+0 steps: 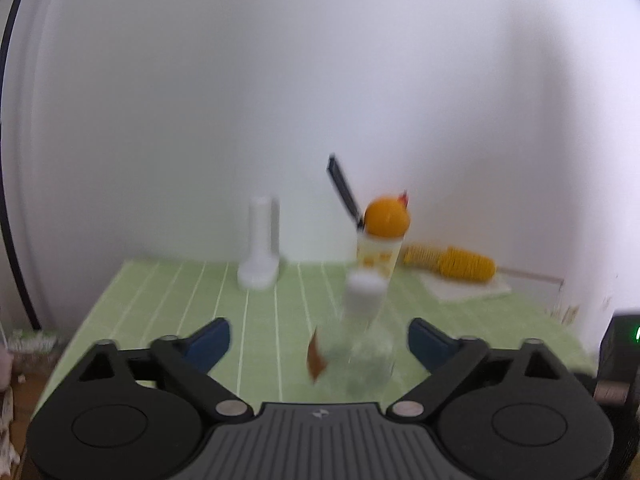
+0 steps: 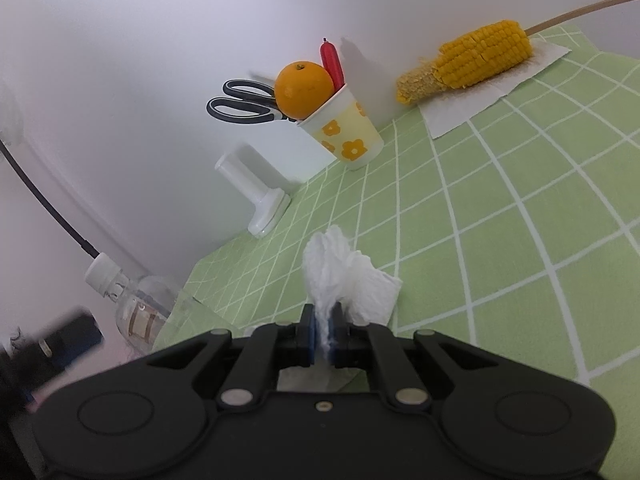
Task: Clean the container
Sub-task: 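Grasp the bottle cap again with the left gripper and lift it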
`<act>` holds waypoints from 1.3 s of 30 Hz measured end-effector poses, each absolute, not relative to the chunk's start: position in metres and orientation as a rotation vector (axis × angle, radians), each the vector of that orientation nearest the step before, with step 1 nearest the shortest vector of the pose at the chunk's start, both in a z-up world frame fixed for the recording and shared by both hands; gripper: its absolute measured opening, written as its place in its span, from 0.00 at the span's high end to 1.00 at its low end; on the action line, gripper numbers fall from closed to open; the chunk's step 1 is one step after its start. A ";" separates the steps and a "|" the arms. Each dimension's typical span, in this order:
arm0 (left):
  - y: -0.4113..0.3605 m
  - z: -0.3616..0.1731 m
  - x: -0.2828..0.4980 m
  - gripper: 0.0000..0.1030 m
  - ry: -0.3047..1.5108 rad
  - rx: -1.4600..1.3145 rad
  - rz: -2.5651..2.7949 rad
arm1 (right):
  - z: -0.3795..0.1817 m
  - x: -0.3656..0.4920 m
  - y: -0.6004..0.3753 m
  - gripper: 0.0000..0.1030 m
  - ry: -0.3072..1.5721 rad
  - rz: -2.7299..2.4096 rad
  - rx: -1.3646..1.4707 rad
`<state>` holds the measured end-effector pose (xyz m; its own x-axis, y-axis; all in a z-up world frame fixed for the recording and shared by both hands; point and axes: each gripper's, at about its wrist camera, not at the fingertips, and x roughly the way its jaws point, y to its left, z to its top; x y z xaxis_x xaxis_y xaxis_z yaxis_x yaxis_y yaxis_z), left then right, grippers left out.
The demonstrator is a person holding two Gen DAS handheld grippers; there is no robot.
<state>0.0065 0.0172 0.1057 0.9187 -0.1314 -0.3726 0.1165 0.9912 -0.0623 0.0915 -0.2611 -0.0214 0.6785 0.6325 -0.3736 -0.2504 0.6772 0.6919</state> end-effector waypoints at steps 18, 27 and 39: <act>-0.024 0.108 0.037 0.73 0.493 0.063 -0.144 | -0.020 0.093 -0.262 0.95 0.664 0.532 0.681; -0.018 0.109 0.042 0.73 0.518 0.021 -0.136 | -0.019 0.095 -0.222 0.95 0.756 0.668 0.696; -0.013 0.110 0.046 0.73 0.531 0.002 -0.123 | -0.005 0.070 -0.188 0.95 0.725 0.777 0.555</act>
<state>0.0456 -0.0133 0.1096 0.8550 -0.1162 -0.5054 0.1175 0.9926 -0.0294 0.0703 -0.1882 -0.0047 0.4998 0.7818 -0.3727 -0.4252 0.5964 0.6808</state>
